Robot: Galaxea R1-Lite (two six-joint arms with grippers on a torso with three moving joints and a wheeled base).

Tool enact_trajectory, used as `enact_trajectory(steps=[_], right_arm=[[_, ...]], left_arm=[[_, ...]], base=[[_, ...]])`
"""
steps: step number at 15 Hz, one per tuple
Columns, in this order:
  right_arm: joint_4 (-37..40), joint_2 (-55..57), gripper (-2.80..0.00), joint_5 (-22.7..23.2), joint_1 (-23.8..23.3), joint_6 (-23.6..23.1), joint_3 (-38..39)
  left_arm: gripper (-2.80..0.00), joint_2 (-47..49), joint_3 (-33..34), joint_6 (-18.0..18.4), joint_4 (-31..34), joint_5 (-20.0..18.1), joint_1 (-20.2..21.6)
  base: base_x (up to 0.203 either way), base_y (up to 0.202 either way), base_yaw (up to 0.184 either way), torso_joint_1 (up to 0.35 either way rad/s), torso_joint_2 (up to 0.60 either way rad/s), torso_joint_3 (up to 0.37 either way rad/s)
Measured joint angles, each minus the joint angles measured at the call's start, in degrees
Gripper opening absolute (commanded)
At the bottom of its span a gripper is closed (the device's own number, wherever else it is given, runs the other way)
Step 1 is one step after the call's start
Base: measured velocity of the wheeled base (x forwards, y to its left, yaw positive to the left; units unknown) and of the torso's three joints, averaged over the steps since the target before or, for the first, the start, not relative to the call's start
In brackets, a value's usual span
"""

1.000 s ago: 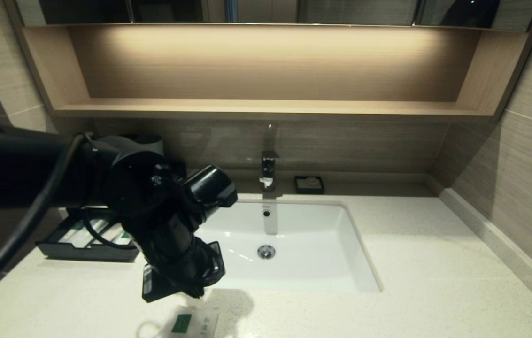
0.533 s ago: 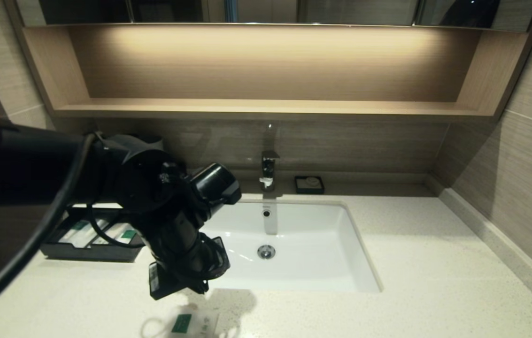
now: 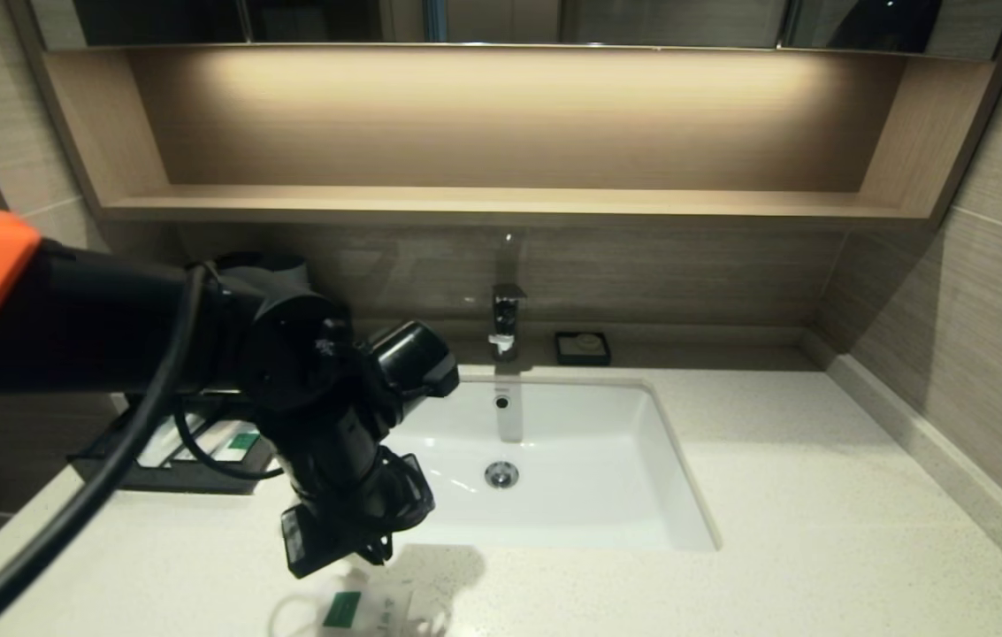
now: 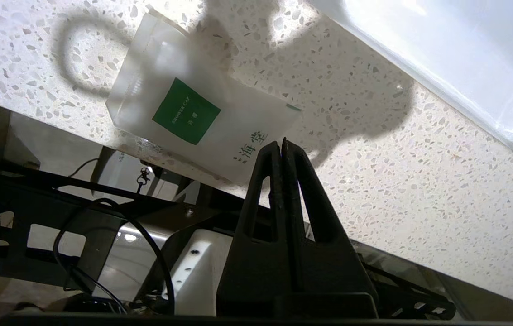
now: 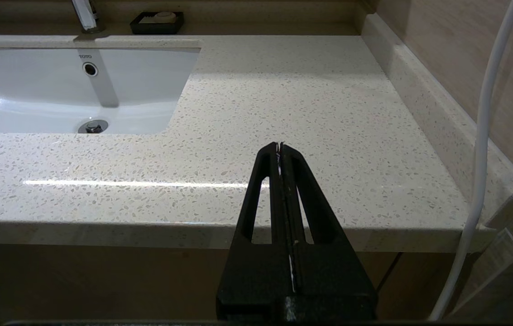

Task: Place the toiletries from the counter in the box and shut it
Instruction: Pick up the bathroom toiletry

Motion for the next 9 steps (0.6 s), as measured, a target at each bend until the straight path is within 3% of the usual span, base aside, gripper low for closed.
enact_trajectory(steps=[9], right_arm=[[-0.05,0.00,-2.80,0.03,0.00,0.02,0.00]], left_arm=[[-2.80,2.62,-1.24,-3.10,-0.63,-0.03,0.08]], base=[[0.000,0.000,0.000,0.000,0.00,0.000]])
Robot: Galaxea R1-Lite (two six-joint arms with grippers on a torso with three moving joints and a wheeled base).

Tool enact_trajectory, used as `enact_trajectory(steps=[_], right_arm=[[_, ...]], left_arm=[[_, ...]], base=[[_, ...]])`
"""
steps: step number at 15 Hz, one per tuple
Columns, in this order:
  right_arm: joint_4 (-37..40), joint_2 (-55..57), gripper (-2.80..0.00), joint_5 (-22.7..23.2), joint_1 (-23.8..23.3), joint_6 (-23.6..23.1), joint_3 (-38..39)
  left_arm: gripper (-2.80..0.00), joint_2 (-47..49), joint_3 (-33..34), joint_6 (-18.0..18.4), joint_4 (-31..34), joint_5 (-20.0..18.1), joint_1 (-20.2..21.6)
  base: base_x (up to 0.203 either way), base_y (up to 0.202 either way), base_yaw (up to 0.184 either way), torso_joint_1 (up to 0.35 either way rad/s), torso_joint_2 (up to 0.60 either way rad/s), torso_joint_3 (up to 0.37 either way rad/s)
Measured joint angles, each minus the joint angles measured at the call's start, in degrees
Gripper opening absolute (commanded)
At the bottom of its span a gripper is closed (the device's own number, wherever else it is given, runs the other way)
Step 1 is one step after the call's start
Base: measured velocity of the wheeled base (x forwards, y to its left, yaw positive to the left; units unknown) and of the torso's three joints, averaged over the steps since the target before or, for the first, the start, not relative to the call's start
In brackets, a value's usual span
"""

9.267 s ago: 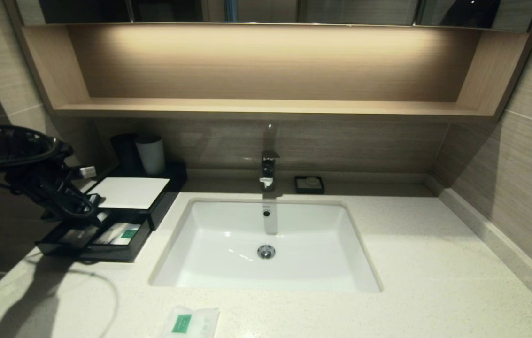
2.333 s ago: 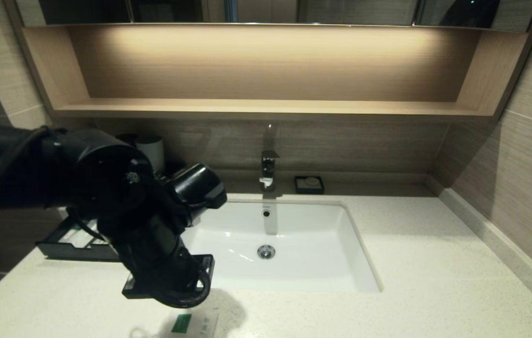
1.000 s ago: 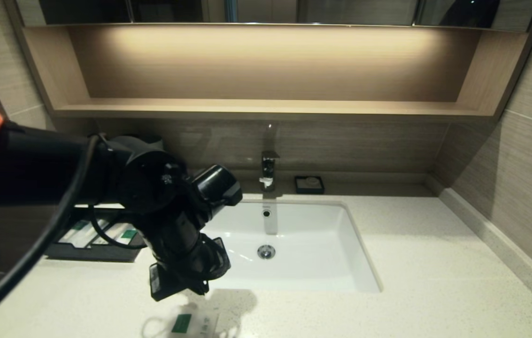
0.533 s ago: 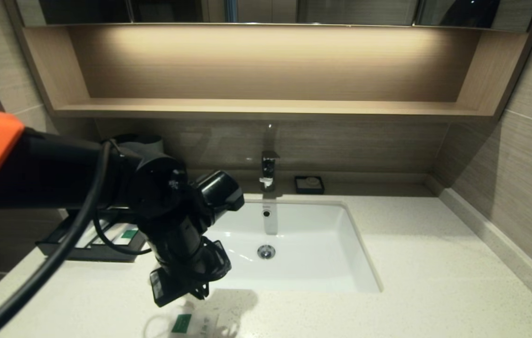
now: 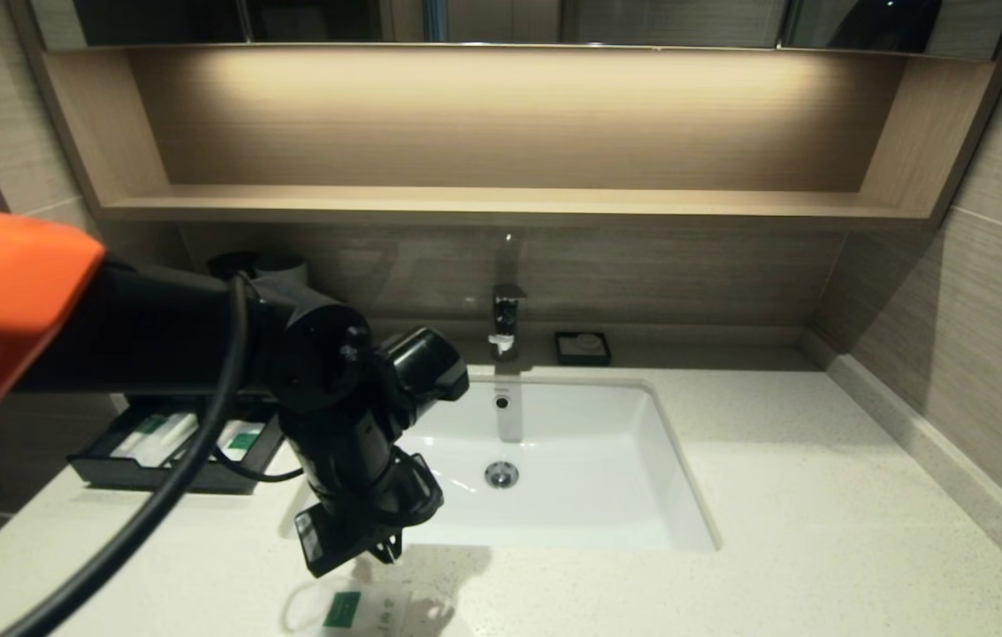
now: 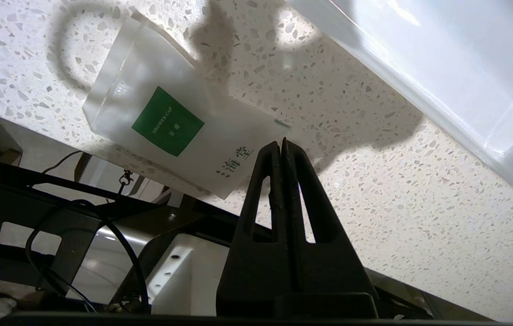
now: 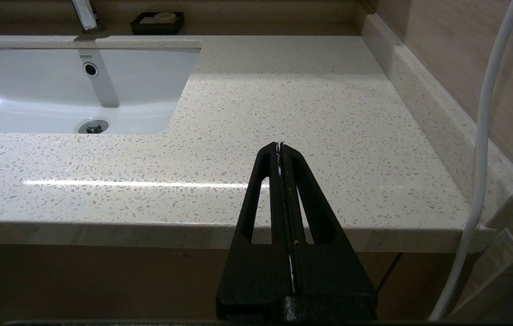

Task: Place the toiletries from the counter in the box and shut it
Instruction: Pick up the bathroom toiletry

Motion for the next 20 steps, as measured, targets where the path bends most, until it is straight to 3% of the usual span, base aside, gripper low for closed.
enact_trajectory(steps=[12,13,20], right_arm=[[0.05,0.00,-2.80,-0.02,0.00,-0.02,0.00],[0.05,0.00,-2.80,-0.02,0.00,-0.02,0.00],[0.05,0.00,-2.80,-0.02,0.00,-0.02,0.00]], left_arm=[[-2.80,2.41,1.02,-0.74,-0.02,-0.17,0.00],[0.00,2.24,1.19,-0.74,-0.06,-0.20,0.02],[0.00,0.62,1.69,-1.64,-0.09,0.11,0.16]], base=[[0.000,0.000,0.000,0.000,0.00,0.000],[0.000,0.000,0.000,0.000,0.00,0.000],[0.000,0.000,0.000,0.000,0.00,0.000]])
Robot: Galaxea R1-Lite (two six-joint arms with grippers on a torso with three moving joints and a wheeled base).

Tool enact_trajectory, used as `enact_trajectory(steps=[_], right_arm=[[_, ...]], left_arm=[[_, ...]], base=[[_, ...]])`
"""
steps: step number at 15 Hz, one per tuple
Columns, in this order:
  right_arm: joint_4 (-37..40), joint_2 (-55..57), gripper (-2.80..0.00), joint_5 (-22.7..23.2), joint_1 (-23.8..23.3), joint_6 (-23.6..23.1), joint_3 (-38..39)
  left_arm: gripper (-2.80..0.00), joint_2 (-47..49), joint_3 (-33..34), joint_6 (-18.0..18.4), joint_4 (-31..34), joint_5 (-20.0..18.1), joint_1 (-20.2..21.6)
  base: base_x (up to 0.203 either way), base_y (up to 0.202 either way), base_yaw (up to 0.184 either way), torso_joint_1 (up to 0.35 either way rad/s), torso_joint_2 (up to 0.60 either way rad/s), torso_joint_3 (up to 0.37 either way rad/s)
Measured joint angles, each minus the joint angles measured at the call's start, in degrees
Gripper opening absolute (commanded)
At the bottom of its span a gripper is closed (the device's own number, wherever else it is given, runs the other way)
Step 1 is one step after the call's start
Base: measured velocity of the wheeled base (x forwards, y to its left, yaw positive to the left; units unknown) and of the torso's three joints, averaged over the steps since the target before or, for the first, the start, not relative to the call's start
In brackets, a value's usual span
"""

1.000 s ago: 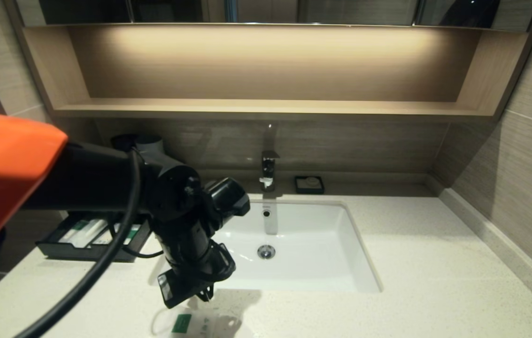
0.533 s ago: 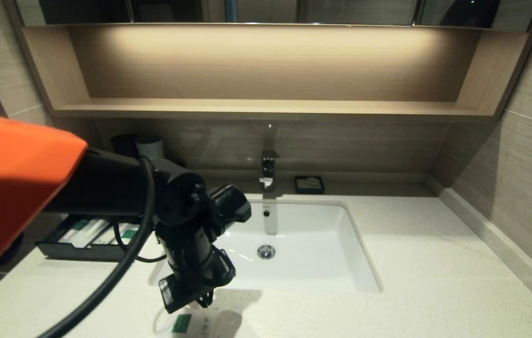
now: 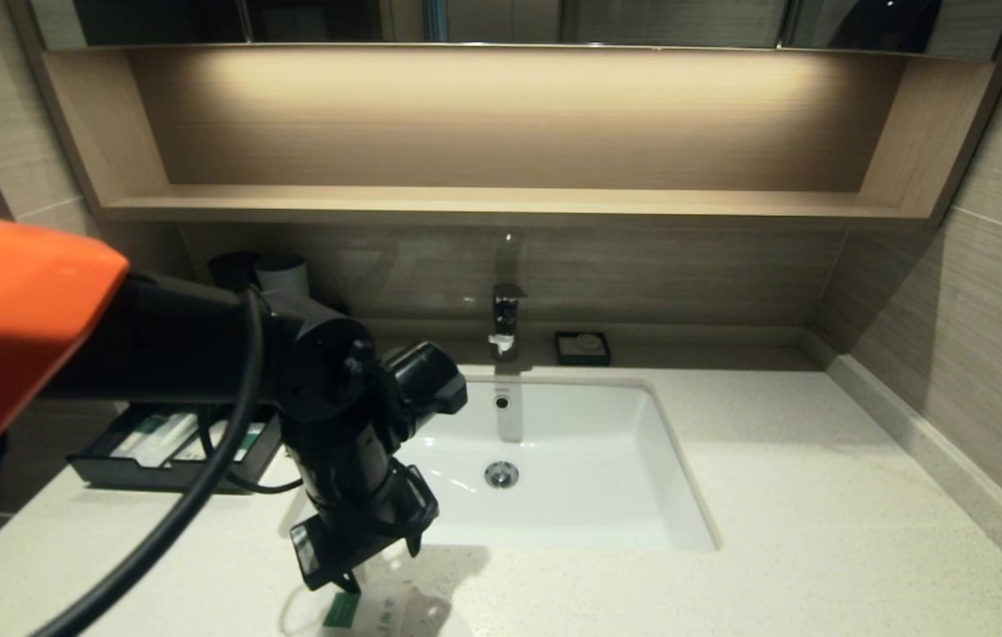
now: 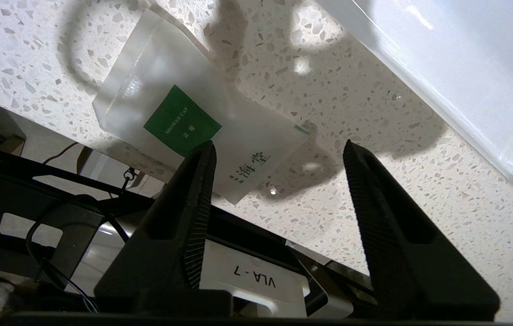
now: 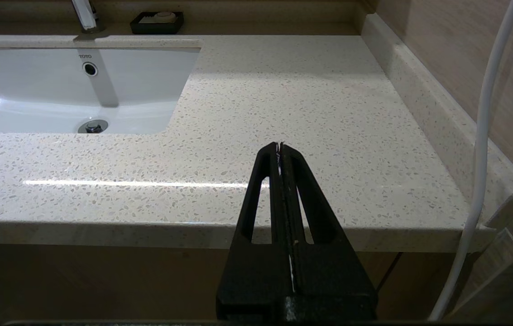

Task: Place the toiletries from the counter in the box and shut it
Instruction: Pick up the bathroom toiletry

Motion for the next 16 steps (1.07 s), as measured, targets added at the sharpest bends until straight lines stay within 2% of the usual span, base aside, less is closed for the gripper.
enact_trajectory(steps=[8,16], right_arm=[[-0.01,0.00,-2.80,0.00,0.00,0.00,0.00],[0.00,0.00,-2.80,-0.01,0.00,-0.02,0.00]], left_arm=[[0.00,-0.16,-0.23,-4.01,-0.50,-0.45,0.58],[0.00,0.21,-0.72,-5.48,-0.20,-0.78,1.83]], base=[[0.000,0.000,0.000,0.000,0.00,0.000],[0.000,0.000,0.000,0.000,0.00,0.000]])
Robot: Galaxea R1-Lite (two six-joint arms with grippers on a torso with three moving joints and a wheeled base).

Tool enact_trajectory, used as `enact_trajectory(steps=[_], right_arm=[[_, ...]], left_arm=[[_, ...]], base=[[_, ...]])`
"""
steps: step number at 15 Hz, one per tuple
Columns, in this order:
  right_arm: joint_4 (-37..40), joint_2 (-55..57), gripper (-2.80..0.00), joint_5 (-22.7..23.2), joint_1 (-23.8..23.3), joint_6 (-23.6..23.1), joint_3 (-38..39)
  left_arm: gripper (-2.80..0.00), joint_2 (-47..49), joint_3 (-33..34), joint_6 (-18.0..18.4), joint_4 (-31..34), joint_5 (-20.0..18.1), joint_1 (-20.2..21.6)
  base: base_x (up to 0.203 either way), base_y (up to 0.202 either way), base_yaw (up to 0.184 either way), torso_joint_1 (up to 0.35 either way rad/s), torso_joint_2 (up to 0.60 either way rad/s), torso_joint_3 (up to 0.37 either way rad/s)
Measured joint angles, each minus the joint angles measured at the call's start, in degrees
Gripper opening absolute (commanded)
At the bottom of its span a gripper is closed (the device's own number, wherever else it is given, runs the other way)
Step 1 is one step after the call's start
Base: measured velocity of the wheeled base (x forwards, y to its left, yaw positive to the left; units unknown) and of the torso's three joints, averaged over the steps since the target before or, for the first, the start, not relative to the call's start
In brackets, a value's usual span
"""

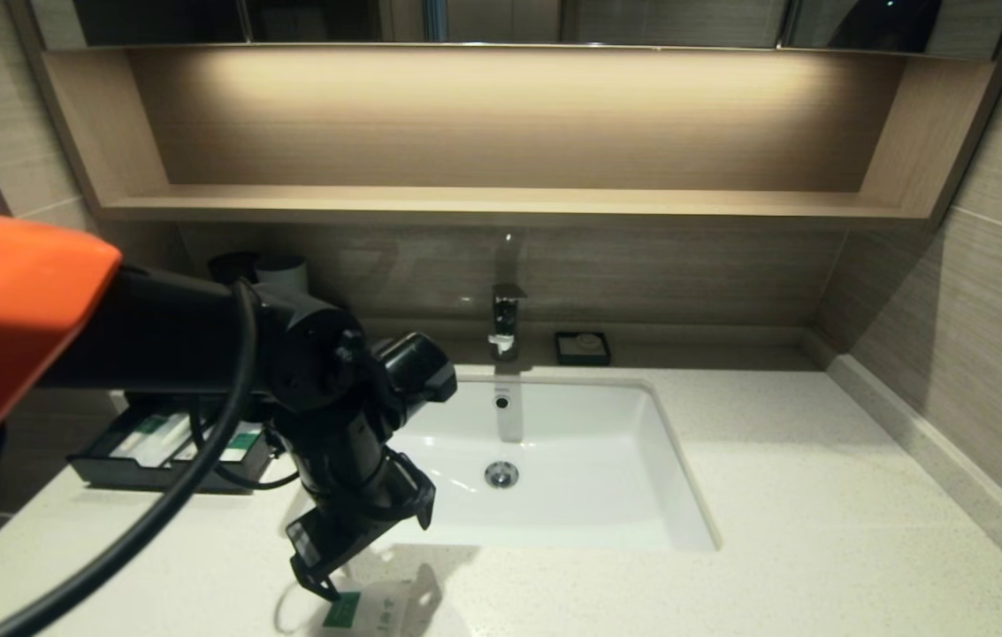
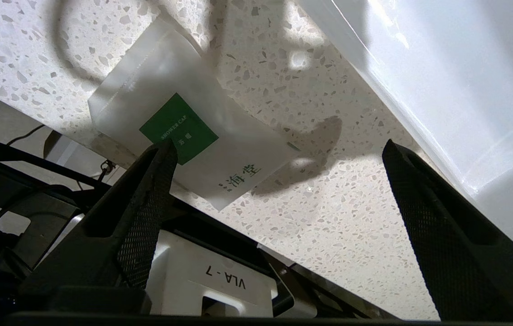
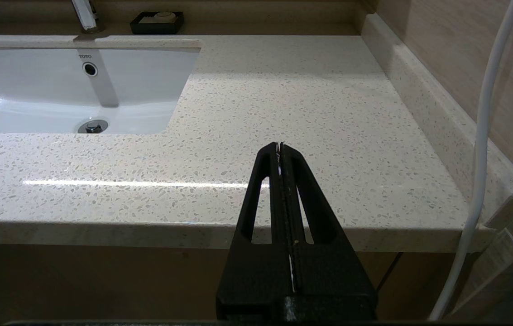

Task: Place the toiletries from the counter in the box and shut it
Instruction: Pick up the bathroom toiletry

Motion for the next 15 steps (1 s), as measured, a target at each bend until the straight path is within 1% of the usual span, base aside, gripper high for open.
enact_trajectory(steps=[8,15], right_arm=[[0.00,0.00,-2.80,0.01,0.00,0.00,0.00],[-0.01,0.00,-2.80,0.01,0.00,0.02,0.00]], left_arm=[[0.00,2.25,0.41,0.15,-0.14,0.14,0.00],[0.00,3.59,0.60,1.22,-0.18,0.39,0.02]], base=[[0.000,0.000,0.000,0.000,0.00,0.000],[0.000,0.000,0.000,0.000,0.00,0.000]])
